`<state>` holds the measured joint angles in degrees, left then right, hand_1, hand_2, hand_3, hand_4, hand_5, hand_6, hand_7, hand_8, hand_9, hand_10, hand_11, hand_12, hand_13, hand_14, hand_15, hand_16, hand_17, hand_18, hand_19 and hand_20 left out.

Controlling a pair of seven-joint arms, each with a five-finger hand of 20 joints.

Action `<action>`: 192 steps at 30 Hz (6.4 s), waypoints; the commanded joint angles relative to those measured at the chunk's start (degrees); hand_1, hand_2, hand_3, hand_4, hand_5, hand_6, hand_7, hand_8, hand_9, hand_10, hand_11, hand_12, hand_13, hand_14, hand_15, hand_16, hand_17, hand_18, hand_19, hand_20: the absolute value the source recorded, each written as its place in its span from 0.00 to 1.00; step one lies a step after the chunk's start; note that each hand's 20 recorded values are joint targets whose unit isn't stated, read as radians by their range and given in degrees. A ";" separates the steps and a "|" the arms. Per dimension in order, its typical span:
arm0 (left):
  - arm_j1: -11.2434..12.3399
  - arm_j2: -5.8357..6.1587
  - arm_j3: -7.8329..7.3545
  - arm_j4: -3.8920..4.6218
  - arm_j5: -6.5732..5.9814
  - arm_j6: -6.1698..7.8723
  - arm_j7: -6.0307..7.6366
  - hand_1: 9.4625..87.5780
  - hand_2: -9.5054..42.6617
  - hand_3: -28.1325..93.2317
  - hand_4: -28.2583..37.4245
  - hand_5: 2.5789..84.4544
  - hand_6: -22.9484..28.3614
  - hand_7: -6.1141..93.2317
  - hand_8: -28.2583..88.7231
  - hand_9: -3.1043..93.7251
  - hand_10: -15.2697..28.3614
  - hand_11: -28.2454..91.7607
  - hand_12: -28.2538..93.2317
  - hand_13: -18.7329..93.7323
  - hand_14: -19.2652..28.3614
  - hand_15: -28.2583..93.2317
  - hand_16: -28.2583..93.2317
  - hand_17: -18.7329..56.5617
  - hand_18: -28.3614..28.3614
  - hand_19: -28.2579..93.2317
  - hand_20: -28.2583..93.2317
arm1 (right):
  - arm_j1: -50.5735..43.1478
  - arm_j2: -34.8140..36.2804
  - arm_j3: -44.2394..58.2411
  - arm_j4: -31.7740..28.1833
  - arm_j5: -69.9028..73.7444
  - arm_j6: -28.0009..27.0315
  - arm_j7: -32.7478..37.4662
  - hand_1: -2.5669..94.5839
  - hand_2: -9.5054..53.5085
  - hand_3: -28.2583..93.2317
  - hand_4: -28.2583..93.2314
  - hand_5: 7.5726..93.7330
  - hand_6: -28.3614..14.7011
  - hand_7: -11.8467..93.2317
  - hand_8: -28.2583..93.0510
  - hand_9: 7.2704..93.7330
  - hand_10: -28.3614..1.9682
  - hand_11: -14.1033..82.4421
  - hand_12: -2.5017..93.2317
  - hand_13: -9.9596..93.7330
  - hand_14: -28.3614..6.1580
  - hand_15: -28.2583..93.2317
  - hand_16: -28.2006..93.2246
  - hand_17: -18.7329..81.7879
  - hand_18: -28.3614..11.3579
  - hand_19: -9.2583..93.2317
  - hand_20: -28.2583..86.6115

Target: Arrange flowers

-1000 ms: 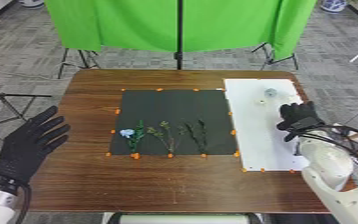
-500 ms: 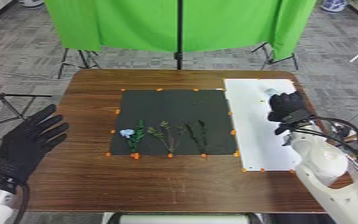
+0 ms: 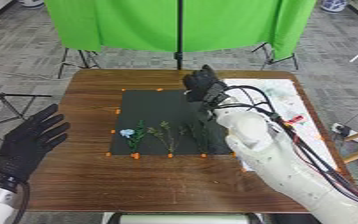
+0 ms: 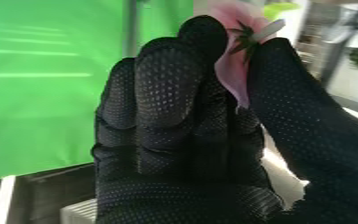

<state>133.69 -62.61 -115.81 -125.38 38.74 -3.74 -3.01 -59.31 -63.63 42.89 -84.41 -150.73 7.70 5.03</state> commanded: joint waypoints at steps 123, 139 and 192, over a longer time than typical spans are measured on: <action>1.18 -2.89 -0.32 -0.27 0.67 -0.39 0.97 0.19 0.15 0.81 0.00 0.29 0.49 0.28 0.14 0.25 0.58 0.43 0.36 0.31 0.68 0.52 0.22 0.10 0.83 0.57 0.29 | -31.15 17.15 42.02 -18.89 4.96 -13.87 13.52 0.29 0.00 0.97 0.00 0.28 0.55 0.46 0.06 0.29 0.50 0.49 0.23 0.42 0.57 0.63 0.33 0.36 0.35 0.74 0.52; 0.16 -1.93 0.00 0.31 0.51 -0.93 0.31 0.19 0.16 0.81 0.00 0.29 0.49 0.28 0.14 0.25 0.59 0.43 0.36 0.31 0.68 0.52 0.22 0.10 0.83 0.57 0.29 | -38.85 20.43 47.66 -16.33 4.97 -18.15 15.17 0.29 0.00 0.97 0.00 0.25 0.54 0.46 0.07 0.29 0.52 0.49 0.23 0.44 0.59 0.63 0.33 0.36 0.35 0.75 0.50; 1.86 -2.18 -0.46 -0.61 0.14 0.60 1.34 0.19 0.17 0.81 0.00 0.29 0.49 0.28 0.14 0.25 0.59 0.43 0.36 0.31 0.68 0.52 0.22 0.10 0.83 0.57 0.29 | -27.69 15.96 34.99 -11.99 2.61 -1.09 7.62 0.54 0.02 0.91 0.00 0.75 0.72 0.53 0.15 0.96 0.84 0.31 0.39 0.93 0.80 0.60 0.46 0.59 0.30 0.93 0.54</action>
<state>134.27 -64.31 -116.07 -125.72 39.05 -3.84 -1.87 -92.51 -46.57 81.45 -93.53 -146.07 1.01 13.25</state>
